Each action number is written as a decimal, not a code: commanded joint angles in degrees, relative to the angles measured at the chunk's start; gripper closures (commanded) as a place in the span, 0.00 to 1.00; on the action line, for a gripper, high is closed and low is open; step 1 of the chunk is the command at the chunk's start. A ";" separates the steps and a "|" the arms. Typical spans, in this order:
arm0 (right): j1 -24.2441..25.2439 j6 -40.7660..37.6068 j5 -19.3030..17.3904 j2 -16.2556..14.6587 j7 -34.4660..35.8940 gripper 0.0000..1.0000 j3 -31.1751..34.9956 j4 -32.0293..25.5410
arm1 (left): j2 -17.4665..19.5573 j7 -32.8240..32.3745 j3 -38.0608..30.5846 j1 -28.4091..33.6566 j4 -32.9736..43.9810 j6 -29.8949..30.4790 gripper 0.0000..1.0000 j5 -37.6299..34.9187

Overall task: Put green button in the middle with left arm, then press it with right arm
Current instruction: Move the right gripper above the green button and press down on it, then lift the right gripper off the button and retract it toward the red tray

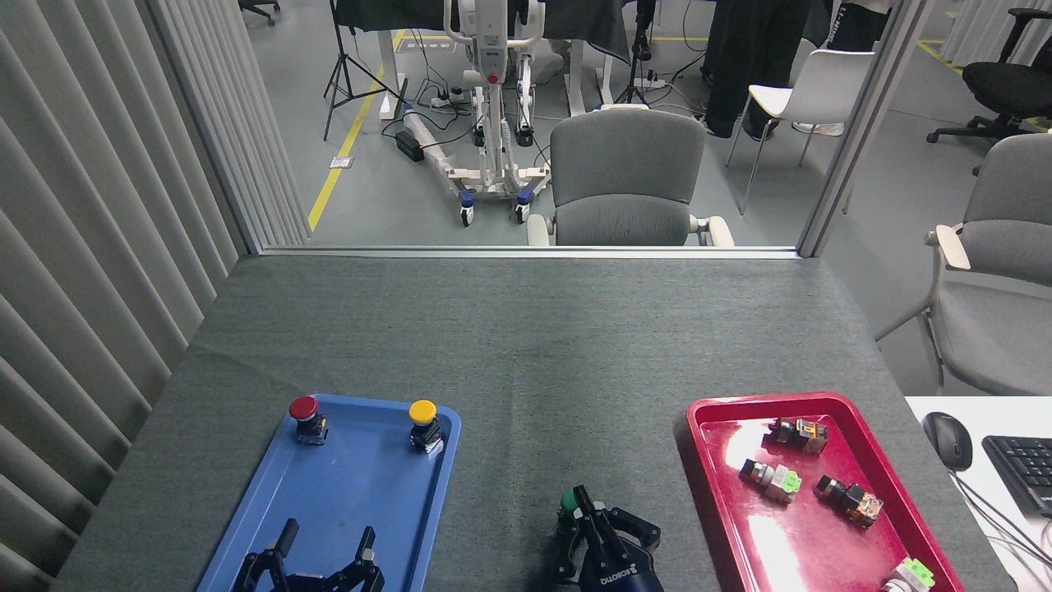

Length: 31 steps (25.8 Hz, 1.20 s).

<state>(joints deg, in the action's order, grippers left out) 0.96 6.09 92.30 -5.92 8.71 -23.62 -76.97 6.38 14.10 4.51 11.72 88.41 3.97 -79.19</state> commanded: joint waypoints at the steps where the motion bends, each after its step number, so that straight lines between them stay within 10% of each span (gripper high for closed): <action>1: -0.26 1.12 -0.11 0.03 0.16 0.92 -0.03 2.09 | -0.23 0.05 -0.03 -0.03 -0.51 -0.02 0.00 0.00; 24: -1.23 5.69 -1.43 2.32 7.99 0.73 0.50 0.07 | -0.93 0.05 -0.65 -0.56 -0.69 -0.11 0.00 0.00; 29: 0.00 8.24 -3.36 1.88 8.60 0.01 4.10 -2.13 | -1.02 0.05 -0.73 -0.56 -0.34 -0.02 0.00 0.00; 31: 1.76 7.71 -3.97 1.61 8.86 0.01 7.79 -2.74 | -0.93 0.05 -0.91 -0.56 -0.08 -0.02 0.00 0.00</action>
<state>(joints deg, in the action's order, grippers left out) 1.04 13.47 89.38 -4.03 17.11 -19.80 -78.67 5.45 14.16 3.76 11.16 88.04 3.88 -79.19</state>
